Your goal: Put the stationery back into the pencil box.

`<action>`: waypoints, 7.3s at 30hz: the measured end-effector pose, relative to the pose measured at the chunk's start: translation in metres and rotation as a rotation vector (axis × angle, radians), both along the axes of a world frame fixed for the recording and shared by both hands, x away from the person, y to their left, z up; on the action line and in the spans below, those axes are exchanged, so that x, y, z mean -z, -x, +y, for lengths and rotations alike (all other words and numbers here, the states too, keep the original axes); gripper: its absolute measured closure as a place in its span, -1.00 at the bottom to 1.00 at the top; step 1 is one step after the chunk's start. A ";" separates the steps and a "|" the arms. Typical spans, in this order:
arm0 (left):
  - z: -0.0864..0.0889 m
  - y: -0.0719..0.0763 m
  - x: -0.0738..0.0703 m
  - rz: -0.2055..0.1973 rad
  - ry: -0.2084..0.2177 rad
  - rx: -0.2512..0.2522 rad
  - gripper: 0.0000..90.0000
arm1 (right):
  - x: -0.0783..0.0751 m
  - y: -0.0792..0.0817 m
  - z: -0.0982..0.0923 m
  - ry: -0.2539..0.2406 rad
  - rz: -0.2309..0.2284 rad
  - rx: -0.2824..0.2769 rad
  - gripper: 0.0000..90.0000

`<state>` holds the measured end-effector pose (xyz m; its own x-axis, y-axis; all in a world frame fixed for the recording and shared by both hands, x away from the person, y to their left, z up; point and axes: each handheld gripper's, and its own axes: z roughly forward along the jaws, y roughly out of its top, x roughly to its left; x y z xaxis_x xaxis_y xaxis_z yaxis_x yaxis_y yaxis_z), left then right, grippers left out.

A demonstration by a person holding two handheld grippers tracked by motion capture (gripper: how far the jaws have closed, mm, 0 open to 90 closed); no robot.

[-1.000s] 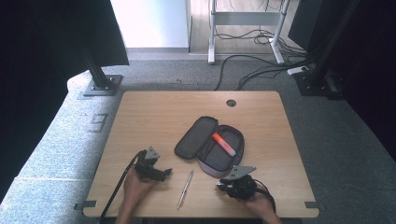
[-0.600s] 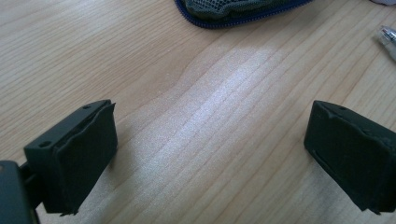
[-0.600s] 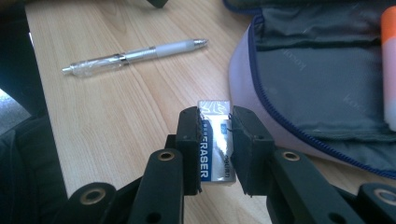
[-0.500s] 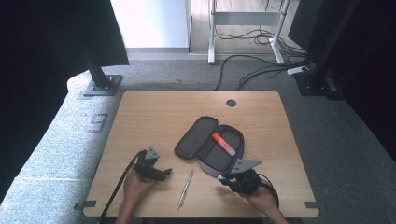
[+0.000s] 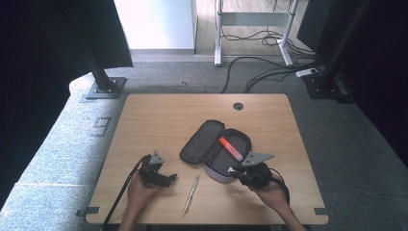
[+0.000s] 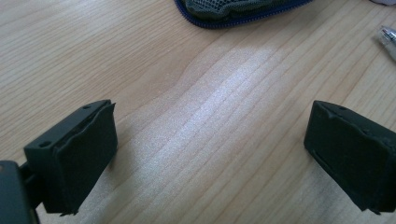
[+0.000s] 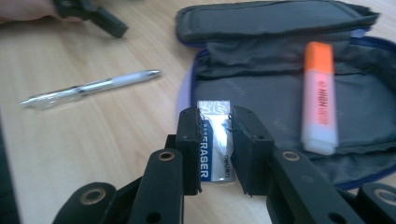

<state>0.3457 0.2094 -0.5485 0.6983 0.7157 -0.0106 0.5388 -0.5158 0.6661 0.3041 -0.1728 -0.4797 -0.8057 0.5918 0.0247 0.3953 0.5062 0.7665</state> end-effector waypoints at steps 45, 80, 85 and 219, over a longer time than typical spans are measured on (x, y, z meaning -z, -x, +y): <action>0.000 0.000 0.000 0.000 0.000 0.000 -0.94 | 0.033 -0.064 0.005 0.046 0.019 0.089 0.49; 0.000 0.005 -0.001 0.000 -0.004 -0.016 -0.89 | 0.011 -0.039 -0.020 0.023 -0.043 0.173 -0.71; 0.000 0.007 -0.003 0.009 -0.017 -0.020 -0.88 | 0.011 -0.033 -0.027 0.024 -0.059 0.184 -0.78; -0.069 0.035 -0.080 -0.052 0.127 0.204 0.78 | 0.076 -0.014 -0.104 0.039 0.025 0.420 -0.76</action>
<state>0.3110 0.1408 -0.4687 0.8305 0.5546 -0.0516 0.3949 -0.5209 0.7568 0.3185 -0.2770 -0.5562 -0.4933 0.8698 0.0124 0.5917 0.3250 0.7378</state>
